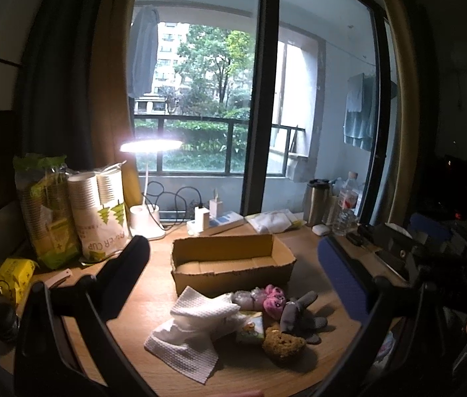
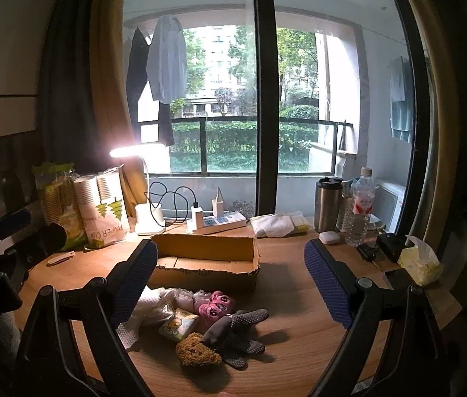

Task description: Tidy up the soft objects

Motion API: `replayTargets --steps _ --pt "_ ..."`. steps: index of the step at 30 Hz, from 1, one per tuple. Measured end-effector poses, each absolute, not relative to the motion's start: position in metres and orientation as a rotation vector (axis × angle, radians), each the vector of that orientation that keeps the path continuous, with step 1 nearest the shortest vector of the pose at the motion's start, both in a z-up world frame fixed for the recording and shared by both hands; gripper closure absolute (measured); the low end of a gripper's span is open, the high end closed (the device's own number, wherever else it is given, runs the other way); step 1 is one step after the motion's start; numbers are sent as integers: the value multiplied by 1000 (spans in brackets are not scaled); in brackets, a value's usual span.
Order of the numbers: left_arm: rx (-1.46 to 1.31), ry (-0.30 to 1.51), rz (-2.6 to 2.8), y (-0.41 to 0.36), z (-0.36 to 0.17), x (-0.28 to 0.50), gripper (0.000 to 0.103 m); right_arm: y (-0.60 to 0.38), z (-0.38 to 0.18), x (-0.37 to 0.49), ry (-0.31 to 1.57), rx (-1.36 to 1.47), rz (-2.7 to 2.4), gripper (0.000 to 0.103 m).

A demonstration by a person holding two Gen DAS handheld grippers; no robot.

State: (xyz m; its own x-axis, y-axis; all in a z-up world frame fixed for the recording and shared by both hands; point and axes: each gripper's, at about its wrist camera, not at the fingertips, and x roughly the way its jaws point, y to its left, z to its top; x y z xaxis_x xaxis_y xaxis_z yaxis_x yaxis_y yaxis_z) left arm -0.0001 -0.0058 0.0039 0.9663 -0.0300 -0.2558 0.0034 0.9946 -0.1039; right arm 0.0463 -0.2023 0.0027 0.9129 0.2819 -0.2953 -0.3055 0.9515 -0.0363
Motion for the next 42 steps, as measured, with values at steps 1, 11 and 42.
replayTargets --steps 1,11,42 --pt "-104 260 -17 -6 4 0 0 -202 3 46 292 -81 303 11" --pt "-119 278 -47 -7 3 2 0 -203 2 46 292 -82 302 11" --pt "-116 283 -55 -2 1 2 0 -199 0 48 301 -92 306 11"
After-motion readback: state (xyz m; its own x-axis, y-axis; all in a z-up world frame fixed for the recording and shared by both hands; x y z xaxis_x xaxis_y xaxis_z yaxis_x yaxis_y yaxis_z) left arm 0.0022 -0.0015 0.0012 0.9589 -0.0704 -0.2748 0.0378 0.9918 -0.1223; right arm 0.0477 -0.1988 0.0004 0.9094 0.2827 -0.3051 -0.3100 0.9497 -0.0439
